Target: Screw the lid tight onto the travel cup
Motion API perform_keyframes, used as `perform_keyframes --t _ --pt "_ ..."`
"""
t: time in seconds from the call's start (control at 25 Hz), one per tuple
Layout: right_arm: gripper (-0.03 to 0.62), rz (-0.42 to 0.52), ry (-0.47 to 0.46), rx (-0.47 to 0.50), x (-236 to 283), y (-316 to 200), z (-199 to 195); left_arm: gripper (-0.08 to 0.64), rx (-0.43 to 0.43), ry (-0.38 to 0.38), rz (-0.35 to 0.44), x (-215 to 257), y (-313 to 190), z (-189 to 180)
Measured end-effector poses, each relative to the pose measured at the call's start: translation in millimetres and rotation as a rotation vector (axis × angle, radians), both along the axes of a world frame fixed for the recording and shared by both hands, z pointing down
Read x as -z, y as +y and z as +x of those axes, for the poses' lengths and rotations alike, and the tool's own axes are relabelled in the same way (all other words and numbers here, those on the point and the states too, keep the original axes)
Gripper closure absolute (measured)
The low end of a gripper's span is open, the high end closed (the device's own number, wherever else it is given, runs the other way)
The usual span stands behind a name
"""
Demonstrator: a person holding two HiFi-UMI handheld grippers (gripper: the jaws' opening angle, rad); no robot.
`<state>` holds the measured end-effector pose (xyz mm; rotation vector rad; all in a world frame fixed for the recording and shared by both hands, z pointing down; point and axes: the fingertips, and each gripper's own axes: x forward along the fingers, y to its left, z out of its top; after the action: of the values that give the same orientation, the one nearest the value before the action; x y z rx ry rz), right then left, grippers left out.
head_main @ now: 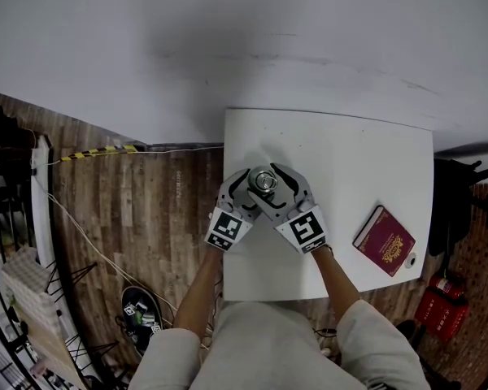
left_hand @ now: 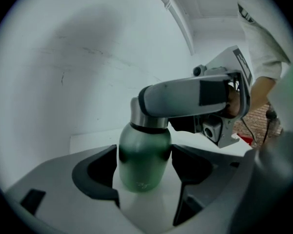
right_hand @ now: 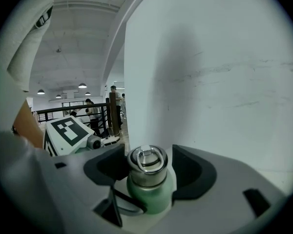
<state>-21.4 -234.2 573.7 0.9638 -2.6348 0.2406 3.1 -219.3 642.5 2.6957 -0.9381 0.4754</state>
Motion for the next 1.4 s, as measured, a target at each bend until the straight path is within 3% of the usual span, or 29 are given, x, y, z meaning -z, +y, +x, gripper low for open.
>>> perform_keyframes --t 0.32,0.64,1.16,1.4 --pt "0.321 0.006 0.001 -0.047 3 -11 -9 0.229 0.02 0.019 0.013 2 -4 4" --pt "0.331 0.018 0.03 -0.026 1 -11 -12 0.229 0.008 0.02 0.019 1 -4 4" --pt "0.331 0.01 0.042 0.321 -1 0 -20 0.229 -0.022 0.025 0.029 1 -5 4" --pt "0.331 0.012 0.09 0.497 0 9 -24 0.229 -0.03 0.026 0.035 3 -3 3"
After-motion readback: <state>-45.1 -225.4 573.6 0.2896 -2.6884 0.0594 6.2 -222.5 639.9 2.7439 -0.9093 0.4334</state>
